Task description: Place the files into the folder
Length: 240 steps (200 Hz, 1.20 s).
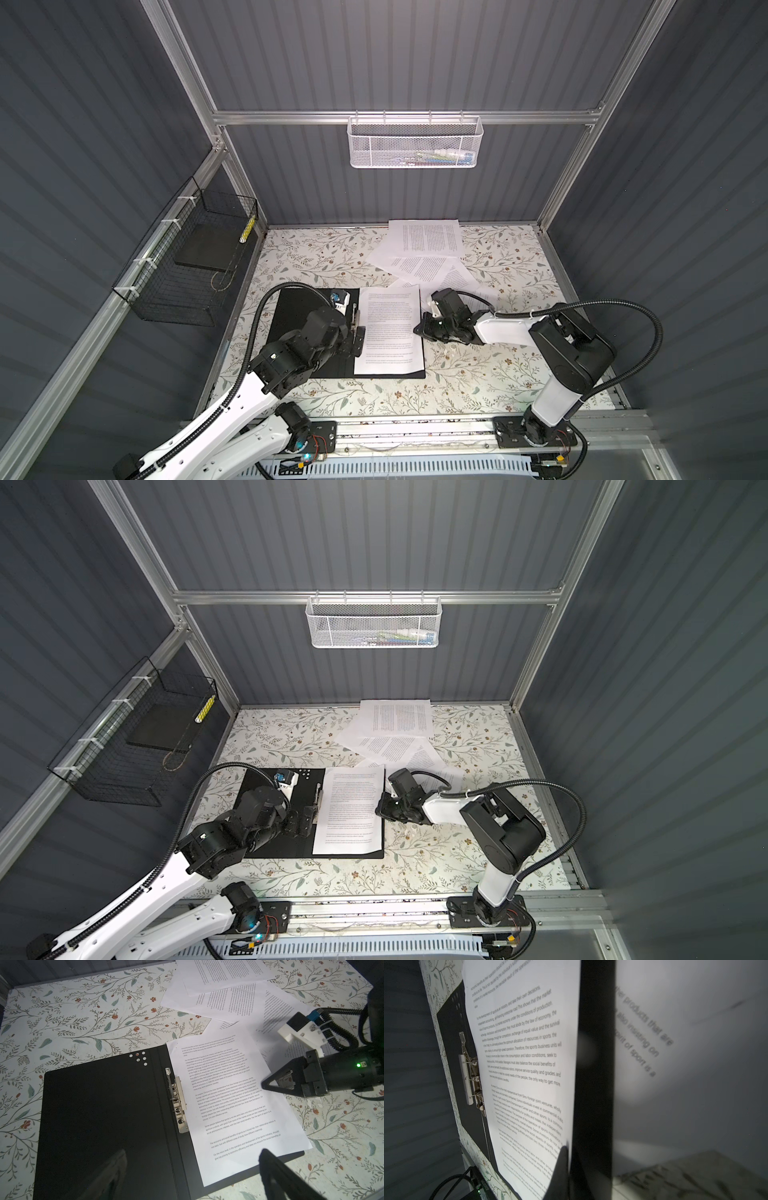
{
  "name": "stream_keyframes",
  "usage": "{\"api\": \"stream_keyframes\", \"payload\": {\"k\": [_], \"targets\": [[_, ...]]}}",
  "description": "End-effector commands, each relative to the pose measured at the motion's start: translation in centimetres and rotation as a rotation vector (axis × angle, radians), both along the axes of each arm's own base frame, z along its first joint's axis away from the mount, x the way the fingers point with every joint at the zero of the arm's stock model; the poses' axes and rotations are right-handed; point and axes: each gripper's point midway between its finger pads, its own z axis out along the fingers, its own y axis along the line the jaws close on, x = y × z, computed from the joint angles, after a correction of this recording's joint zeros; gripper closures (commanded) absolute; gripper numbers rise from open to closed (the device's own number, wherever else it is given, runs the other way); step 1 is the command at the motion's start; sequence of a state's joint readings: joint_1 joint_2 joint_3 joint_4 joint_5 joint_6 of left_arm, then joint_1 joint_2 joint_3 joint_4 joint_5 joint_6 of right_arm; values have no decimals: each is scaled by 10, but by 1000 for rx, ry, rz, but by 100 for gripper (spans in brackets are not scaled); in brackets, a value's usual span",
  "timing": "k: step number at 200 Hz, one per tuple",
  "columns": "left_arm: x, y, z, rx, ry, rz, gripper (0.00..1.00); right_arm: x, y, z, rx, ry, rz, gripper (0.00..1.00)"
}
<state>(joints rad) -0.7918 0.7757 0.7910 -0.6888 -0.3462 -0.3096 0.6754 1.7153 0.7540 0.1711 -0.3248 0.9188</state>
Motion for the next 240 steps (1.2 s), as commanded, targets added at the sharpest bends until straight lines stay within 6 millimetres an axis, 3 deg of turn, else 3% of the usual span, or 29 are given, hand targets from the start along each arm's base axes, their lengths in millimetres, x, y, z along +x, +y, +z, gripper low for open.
{"api": "stream_keyframes", "payload": {"k": [1, 240], "targets": [[-2, -2, 3, 5, 2, -22, 0, 2, 4, -4, -1, 2, -5, 100], [-3, -3, 3, 1, 7, -31, 0, -7, 19, -8, 14, 27, 15, 100]]}}
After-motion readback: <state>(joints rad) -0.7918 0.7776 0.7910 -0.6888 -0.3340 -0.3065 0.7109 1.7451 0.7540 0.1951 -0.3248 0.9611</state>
